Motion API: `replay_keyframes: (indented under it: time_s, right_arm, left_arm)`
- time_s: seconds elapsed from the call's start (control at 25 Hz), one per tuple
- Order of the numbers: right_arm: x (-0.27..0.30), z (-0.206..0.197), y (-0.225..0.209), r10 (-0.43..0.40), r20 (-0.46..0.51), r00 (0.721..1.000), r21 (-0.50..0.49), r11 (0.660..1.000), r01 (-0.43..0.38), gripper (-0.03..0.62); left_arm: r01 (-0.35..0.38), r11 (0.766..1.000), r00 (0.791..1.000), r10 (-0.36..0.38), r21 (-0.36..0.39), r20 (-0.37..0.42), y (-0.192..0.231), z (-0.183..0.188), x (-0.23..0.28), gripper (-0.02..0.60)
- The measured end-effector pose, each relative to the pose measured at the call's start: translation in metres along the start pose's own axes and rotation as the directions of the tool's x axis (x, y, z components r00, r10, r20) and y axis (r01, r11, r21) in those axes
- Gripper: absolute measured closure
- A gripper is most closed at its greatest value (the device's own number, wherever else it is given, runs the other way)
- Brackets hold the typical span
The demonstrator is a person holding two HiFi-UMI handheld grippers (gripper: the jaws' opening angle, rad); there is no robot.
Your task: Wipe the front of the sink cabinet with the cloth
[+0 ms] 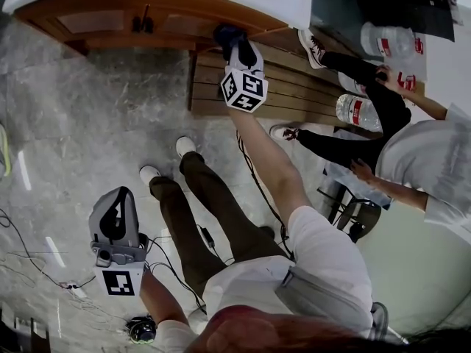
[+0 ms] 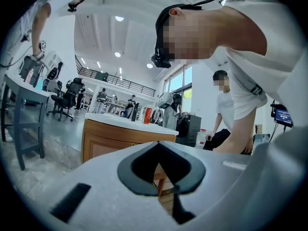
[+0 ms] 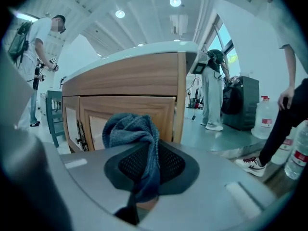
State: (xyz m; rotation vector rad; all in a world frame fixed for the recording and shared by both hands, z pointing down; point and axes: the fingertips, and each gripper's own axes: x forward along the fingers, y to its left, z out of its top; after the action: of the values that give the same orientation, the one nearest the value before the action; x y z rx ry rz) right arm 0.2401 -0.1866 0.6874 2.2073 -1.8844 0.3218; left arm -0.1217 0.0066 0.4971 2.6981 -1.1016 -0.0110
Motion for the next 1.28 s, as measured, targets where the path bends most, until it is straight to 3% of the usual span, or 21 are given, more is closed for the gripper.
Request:
replay_keyframes:
  time_s: [0.24,0.44,0.52,0.6,0.72,0.84,1.08,1.2,1.28]
  right_arm:
    - [-0.012,-0.002,-0.036,-0.038,-0.018,0.999,0.003,0.999,0.038,0.537]
    - [-0.019,-0.008,-0.018,-0.043,-0.027,0.999,0.05,0.998,0.045,0.537]
    - [-0.023,-0.019,0.021,0.011,-0.042,0.999,0.078,0.997,-0.008,0.537]
    - [-0.019,-0.033,0.081,0.123,-0.058,0.991,0.085,0.989,-0.118,0.537]
    - [-0.004,-0.05,0.183,0.298,-0.076,0.952,0.088,0.953,-0.291,0.536]
    - [0.017,-0.059,0.271,0.421,-0.084,0.903,0.1,0.905,-0.413,0.537]
    - [0.07,-0.06,0.399,0.537,-0.081,0.839,0.08,0.843,-0.532,0.536]
    - [0.091,-0.056,0.436,0.58,-0.086,0.81,0.036,0.814,-0.579,0.537]
    - [0.104,-0.057,0.448,0.584,-0.096,0.806,0.035,0.811,-0.584,0.537]
  left_arm:
    - [0.017,1.0,1.0,-0.017,-0.005,0.014,-0.017,0.005,0.009,0.58]
    - [0.009,1.0,1.0,-0.008,-0.014,0.019,-0.007,-0.001,0.009,0.58]
    - [0.001,1.0,1.0,0.0,-0.022,0.02,0.001,-0.003,0.005,0.58]
    - [-0.012,1.0,1.0,0.012,-0.028,0.018,0.009,-0.004,0.001,0.58]
    - [-0.034,0.999,0.999,0.034,-0.028,0.01,0.021,-0.008,-0.008,0.58]
    - [-0.067,0.997,0.998,0.067,-0.034,0.003,0.032,-0.011,-0.02,0.581]
    - [-0.143,0.988,0.99,0.142,-0.057,-0.019,0.057,-0.029,-0.05,0.58]
    - [-0.176,0.982,0.984,0.174,-0.067,-0.03,0.064,-0.036,-0.062,0.58]
    - [-0.196,0.978,0.98,0.194,-0.072,-0.037,0.065,-0.041,-0.066,0.58]
